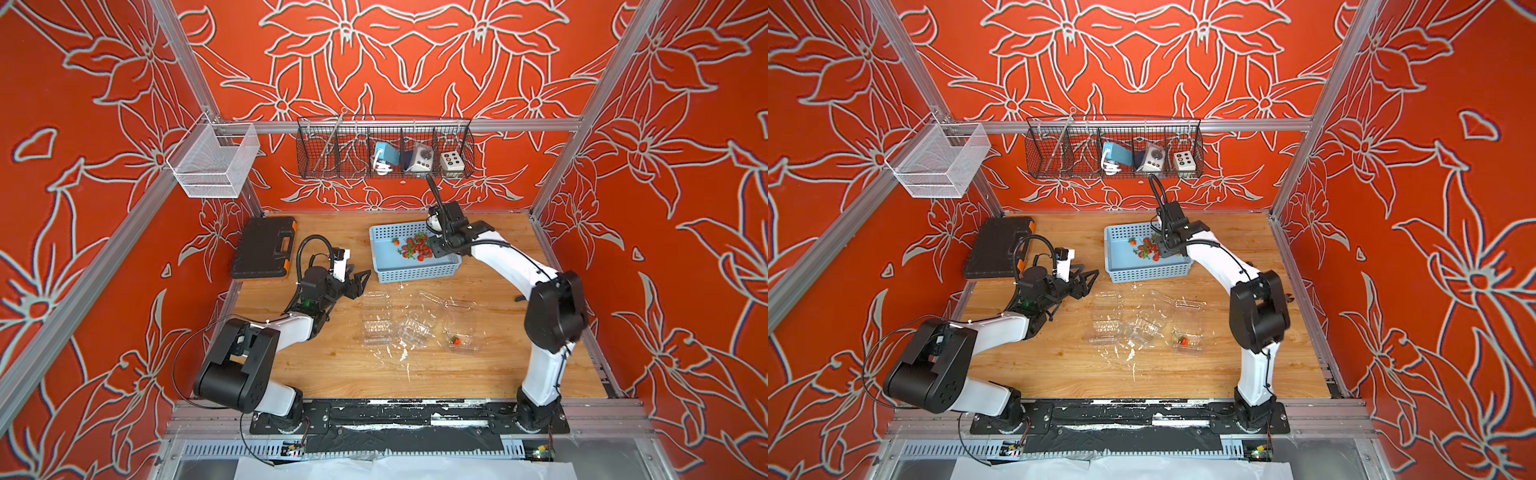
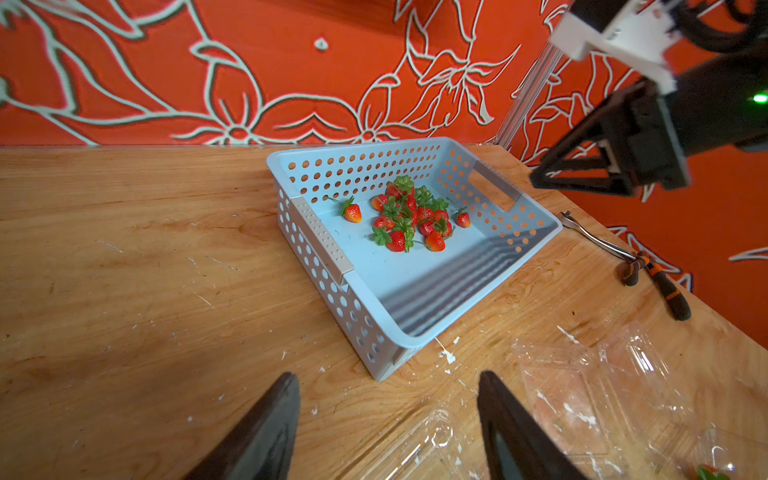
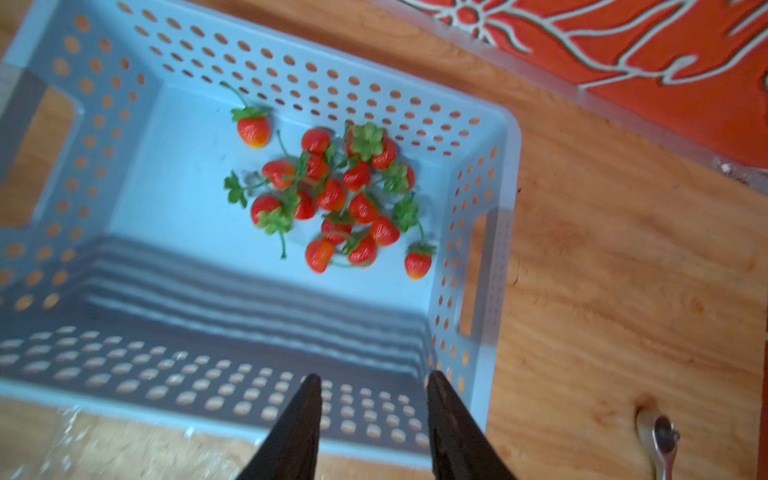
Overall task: Pack strawberries into containers
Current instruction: Pick up the strawberry from the basket.
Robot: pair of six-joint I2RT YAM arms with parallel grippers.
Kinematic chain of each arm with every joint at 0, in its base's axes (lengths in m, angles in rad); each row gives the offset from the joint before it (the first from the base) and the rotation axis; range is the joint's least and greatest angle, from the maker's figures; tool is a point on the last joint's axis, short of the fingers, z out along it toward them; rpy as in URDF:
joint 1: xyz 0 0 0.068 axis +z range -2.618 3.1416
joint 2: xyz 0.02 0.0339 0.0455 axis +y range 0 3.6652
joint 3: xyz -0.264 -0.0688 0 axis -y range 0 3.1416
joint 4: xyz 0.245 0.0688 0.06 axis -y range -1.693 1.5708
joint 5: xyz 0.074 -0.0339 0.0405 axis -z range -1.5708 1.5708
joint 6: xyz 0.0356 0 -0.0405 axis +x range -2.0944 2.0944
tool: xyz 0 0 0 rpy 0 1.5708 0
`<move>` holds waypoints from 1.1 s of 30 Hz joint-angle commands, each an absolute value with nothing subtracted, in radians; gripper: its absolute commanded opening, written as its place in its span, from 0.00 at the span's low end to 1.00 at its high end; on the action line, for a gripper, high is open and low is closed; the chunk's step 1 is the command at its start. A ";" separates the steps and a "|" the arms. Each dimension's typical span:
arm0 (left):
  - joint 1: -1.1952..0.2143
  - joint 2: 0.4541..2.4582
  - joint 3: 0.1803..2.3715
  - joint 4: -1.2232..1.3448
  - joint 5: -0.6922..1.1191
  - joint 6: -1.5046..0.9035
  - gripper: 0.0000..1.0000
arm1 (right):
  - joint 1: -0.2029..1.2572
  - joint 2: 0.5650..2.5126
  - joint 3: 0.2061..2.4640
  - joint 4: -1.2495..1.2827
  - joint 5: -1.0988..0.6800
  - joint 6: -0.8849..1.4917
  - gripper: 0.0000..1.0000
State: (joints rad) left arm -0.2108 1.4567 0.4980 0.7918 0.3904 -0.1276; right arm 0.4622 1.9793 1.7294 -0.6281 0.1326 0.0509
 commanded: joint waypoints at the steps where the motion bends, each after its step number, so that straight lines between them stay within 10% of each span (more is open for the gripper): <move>1: -0.216 1.465 0.527 0.787 0.393 -0.106 0.67 | 0.447 2.097 1.875 -0.751 0.195 -0.025 0.42; 33: -0.222 1.494 0.548 0.767 0.401 -0.098 0.68 | 0.393 2.539 2.347 -0.868 0.180 -0.083 0.38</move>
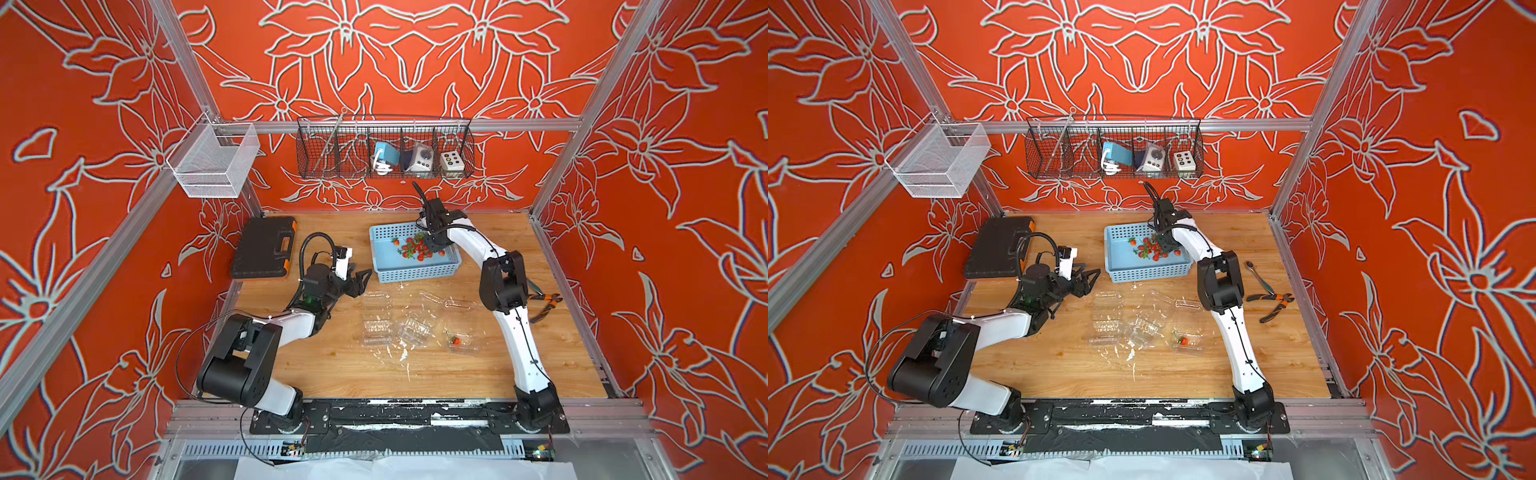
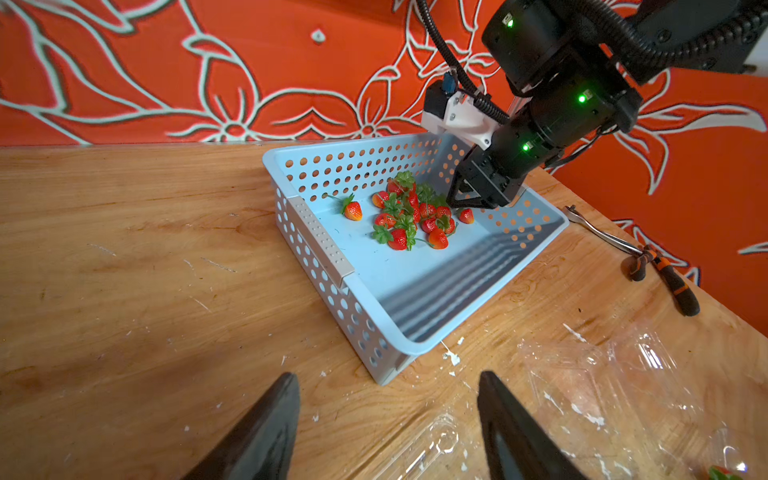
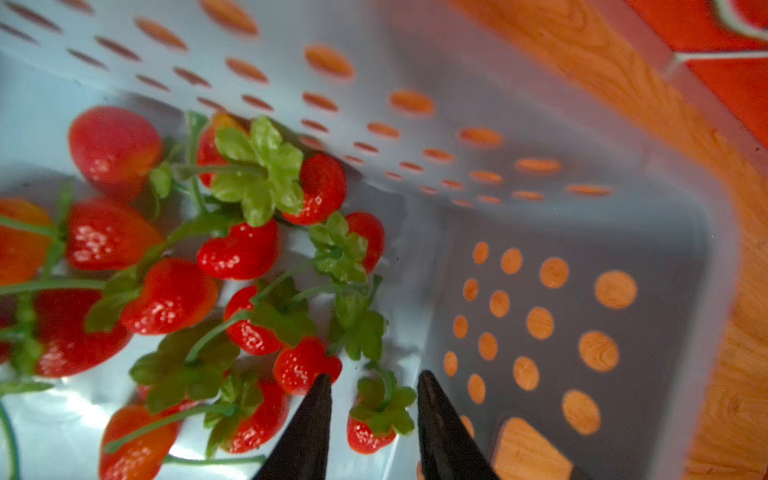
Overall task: Pack strawberries into containers
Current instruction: Pick up the strawberry from the basket.
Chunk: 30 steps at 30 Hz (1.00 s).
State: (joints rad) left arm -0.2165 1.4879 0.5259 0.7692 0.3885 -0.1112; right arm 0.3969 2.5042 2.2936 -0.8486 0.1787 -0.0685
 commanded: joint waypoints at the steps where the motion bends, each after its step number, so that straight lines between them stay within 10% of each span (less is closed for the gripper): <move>1: -0.222 1.493 0.547 0.766 0.400 -0.097 0.67 | 0.393 2.549 2.357 -0.869 0.178 -0.082 0.38; 30: -0.224 1.490 0.548 0.765 0.402 -0.095 0.68 | 0.367 2.403 2.260 -0.797 0.011 -0.039 0.00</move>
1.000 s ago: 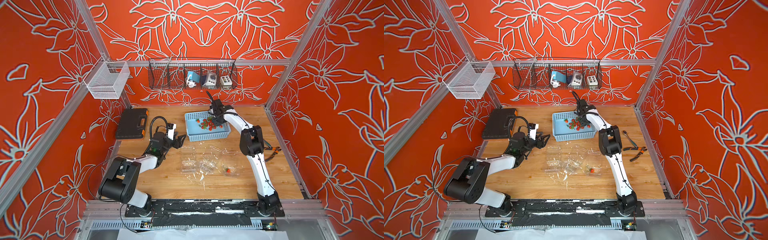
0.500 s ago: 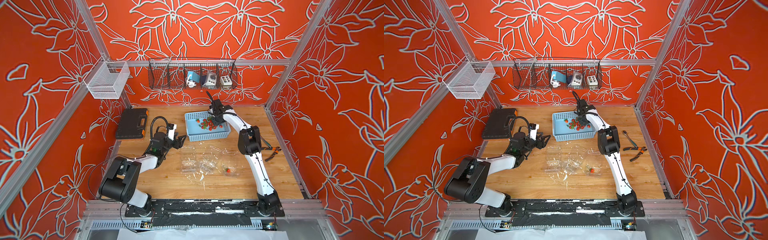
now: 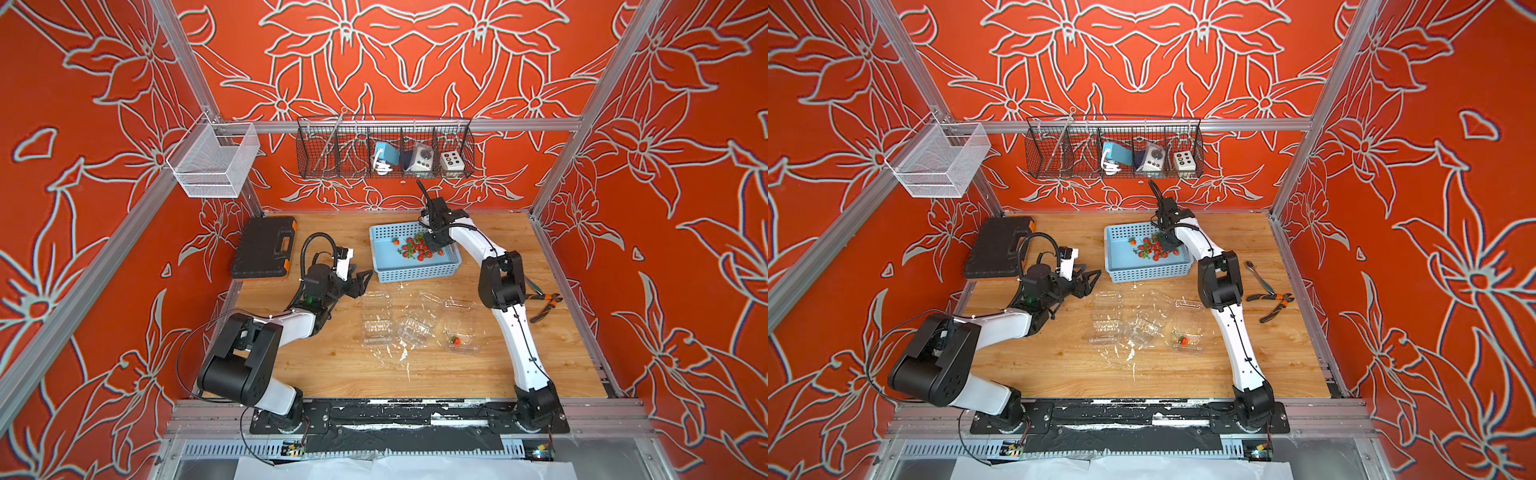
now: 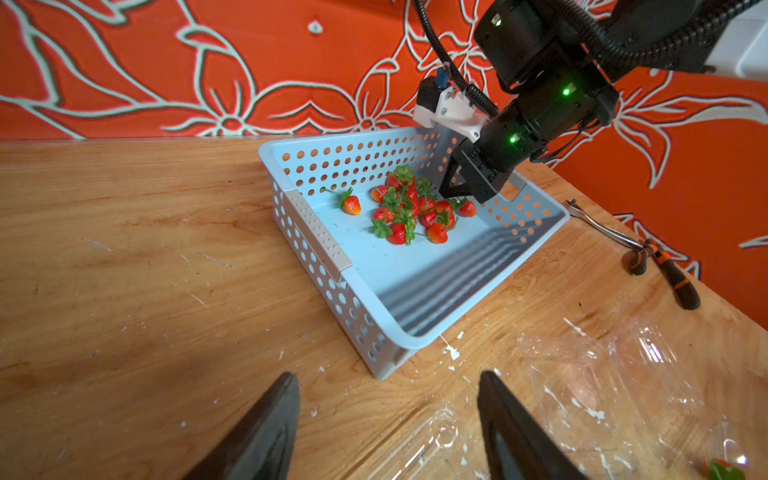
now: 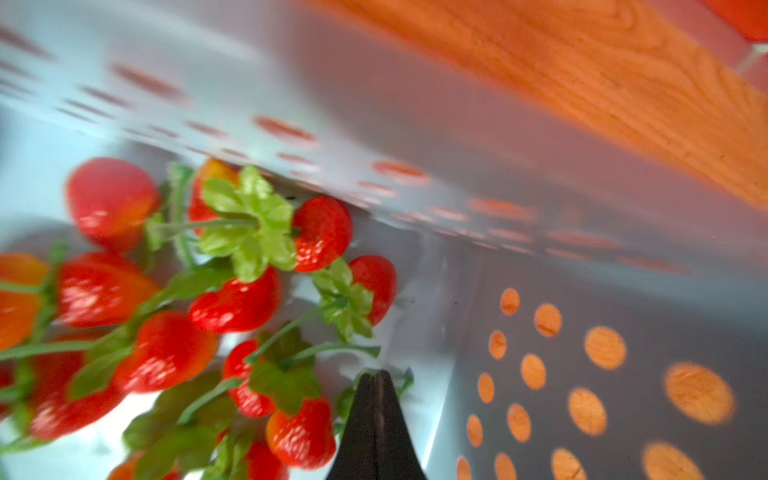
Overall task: Pack strawberries into containers
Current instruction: Pick up the strawberry from the basket, then place the strawberry in the packing box.
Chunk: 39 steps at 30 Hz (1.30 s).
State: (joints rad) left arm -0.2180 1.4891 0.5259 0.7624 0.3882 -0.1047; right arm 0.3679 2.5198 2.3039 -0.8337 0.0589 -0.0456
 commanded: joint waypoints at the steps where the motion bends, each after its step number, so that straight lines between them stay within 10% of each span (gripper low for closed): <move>1: -0.224 1.489 0.549 0.765 0.402 -0.095 0.68 | 0.366 2.380 2.234 -0.782 0.003 -0.037 0.00; 16: -0.225 1.476 0.543 0.765 0.395 -0.092 0.68 | 0.376 2.119 1.942 -0.691 -0.105 -0.015 0.00; 39: -0.230 1.438 0.526 0.765 0.393 -0.095 0.68 | 0.479 1.166 0.885 -0.609 -0.170 0.244 0.00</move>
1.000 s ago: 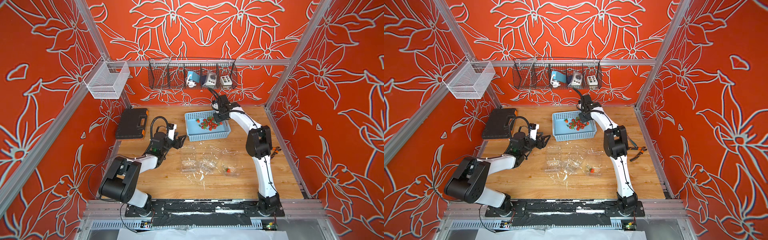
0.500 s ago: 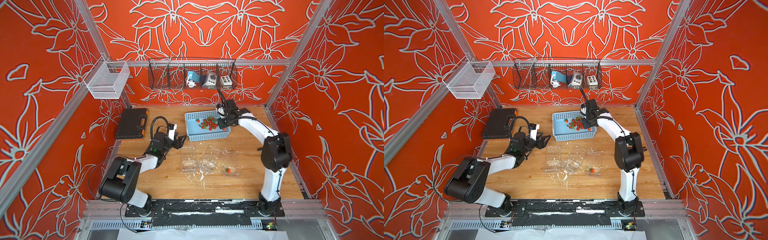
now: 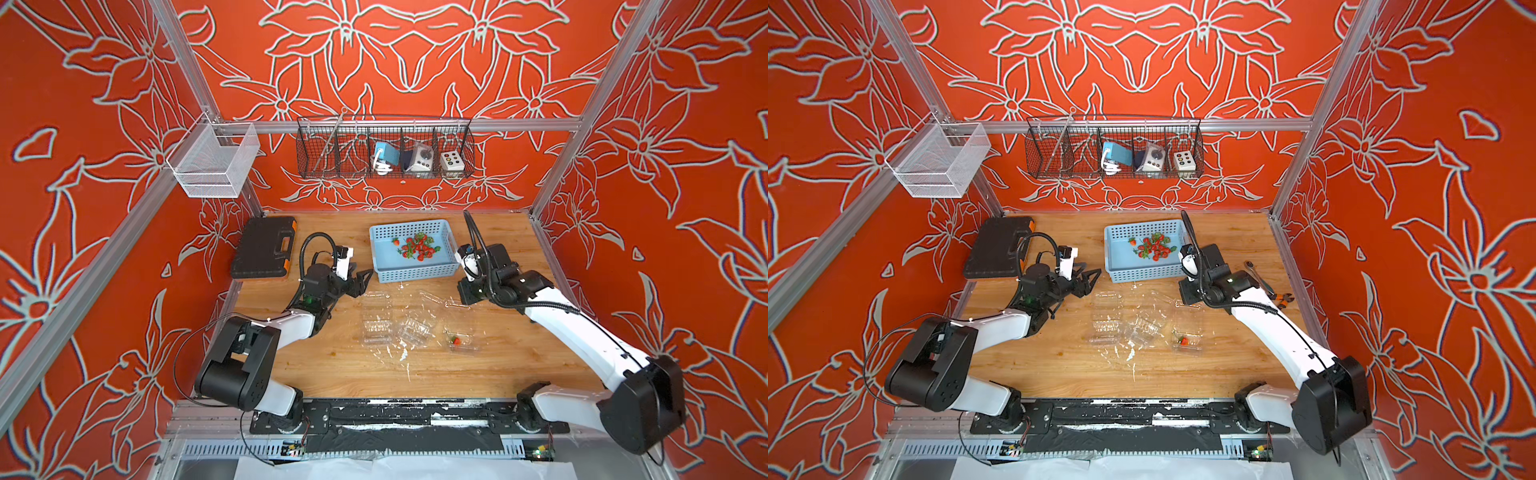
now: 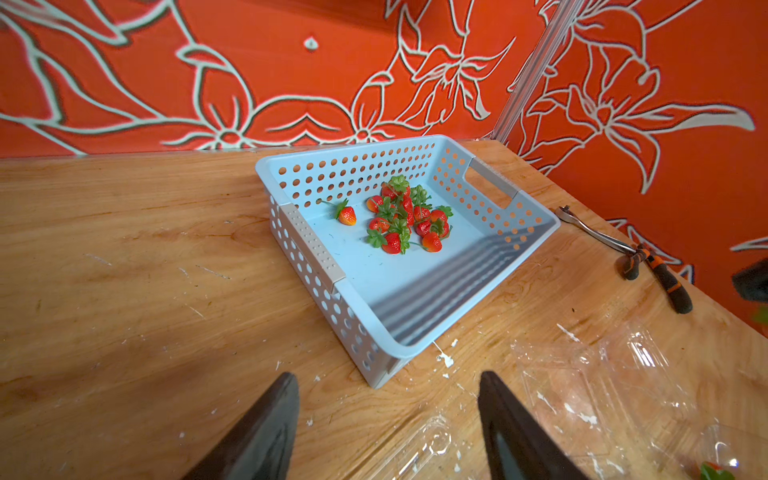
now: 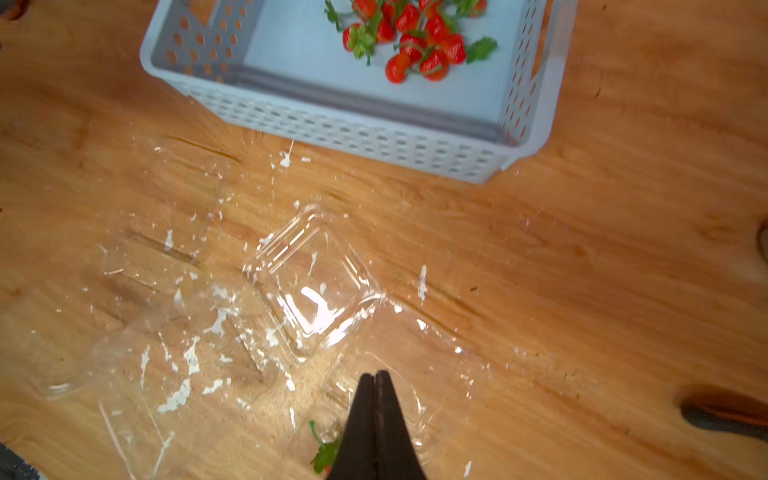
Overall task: Pack strawberries into containers
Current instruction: Place the strawberry in the packing box.
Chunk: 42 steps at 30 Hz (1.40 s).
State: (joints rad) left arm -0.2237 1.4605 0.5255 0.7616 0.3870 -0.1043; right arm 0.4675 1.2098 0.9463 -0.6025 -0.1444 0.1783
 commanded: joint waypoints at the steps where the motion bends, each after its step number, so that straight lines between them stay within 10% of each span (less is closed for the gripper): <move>1: -0.231 1.436 0.525 0.765 0.393 -0.095 0.68 | 0.481 1.150 0.844 -0.594 -0.177 0.258 0.00; 21: -0.232 1.421 0.520 0.761 0.382 -0.087 0.68 | 0.495 1.163 0.638 -0.475 -0.163 0.365 0.02; 42: -0.232 1.439 0.530 0.755 0.383 -0.080 0.68 | 0.504 1.148 0.668 -0.511 -0.115 0.341 0.27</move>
State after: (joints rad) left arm -0.2245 1.4445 0.5255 0.7483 0.3832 -0.0933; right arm 0.4969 1.1790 0.6239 -0.4778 -0.1555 0.3481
